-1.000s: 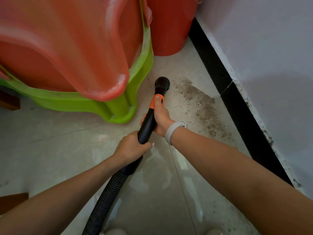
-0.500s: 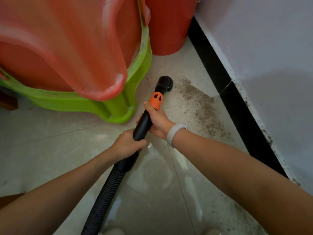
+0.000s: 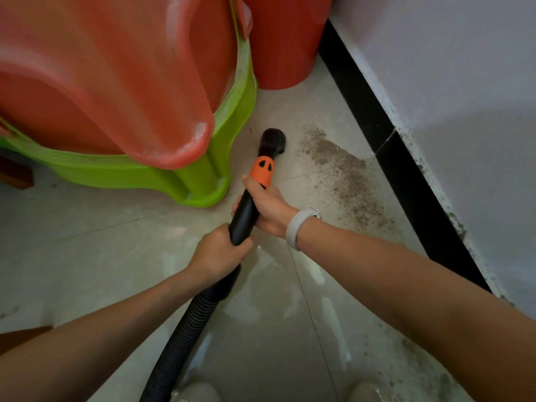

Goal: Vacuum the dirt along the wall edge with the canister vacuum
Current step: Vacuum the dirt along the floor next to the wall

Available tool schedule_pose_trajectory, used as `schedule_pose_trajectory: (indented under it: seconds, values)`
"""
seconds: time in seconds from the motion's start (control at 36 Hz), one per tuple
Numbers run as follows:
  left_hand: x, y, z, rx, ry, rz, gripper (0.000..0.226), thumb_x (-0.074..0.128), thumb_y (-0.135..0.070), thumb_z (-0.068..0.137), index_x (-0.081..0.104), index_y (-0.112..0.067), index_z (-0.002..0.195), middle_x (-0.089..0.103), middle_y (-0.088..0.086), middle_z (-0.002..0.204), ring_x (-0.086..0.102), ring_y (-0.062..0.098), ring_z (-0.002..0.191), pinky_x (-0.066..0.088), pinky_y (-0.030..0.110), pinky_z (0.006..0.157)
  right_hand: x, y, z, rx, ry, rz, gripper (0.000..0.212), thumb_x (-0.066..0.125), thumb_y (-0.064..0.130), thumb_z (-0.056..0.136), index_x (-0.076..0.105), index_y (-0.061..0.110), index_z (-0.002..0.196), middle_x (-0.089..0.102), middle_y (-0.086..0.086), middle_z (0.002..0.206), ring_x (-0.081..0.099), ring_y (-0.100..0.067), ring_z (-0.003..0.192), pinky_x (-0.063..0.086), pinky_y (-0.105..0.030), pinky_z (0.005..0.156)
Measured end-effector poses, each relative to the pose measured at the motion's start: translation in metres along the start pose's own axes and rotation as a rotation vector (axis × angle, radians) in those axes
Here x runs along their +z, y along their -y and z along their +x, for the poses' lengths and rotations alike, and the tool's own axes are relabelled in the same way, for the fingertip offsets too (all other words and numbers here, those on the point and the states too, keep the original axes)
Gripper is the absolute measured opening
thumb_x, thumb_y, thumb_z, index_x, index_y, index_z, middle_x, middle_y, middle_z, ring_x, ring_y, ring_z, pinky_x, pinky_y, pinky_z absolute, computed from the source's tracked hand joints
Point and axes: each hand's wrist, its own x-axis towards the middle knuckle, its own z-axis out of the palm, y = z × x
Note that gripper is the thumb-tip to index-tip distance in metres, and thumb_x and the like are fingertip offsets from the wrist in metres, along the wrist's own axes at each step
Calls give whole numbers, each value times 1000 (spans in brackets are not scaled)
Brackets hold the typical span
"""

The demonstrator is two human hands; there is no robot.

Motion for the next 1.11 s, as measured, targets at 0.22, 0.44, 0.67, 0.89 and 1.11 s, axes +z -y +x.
schedule_pose_trajectory:
  seconds: [0.22,0.44,0.67,0.89,1.11]
  values:
    - [-11,13,2,-49,-115,12,21,66,-39,83,54,-22,80,69,4,77,65,23,71,49,33,62,29,6,-9,18,49,-103,23,54,25,99,41,11,86,46,-10,68,51,-24,61,51,-38,64]
    - [-5,29,-22,17,70,81,18,67,-33,84,53,-22,84,68,1,77,65,17,69,52,33,63,9,-31,-24,57,-74,44,26,58,31,97,45,11,86,52,-10,66,57,-24,56,54,-40,65]
    - [1,21,-30,97,210,135,19,66,-32,84,48,-28,80,65,-2,78,64,17,71,50,30,63,-21,-50,-36,88,-85,124,27,62,36,93,49,13,90,60,-8,72,64,-21,64,57,-34,69]
    - [-11,0,0,93,158,81,15,67,-26,87,57,-16,82,70,10,83,67,29,78,54,38,72,-5,-17,-12,0,-132,42,22,59,25,95,45,12,85,56,-10,65,63,-26,58,57,-44,67]
    - [0,-15,33,79,-15,75,39,62,-46,88,55,-14,107,63,3,90,61,25,82,43,32,63,1,30,28,-93,-282,-107,22,56,22,93,46,9,78,55,-14,70,61,-32,67,55,-55,85]
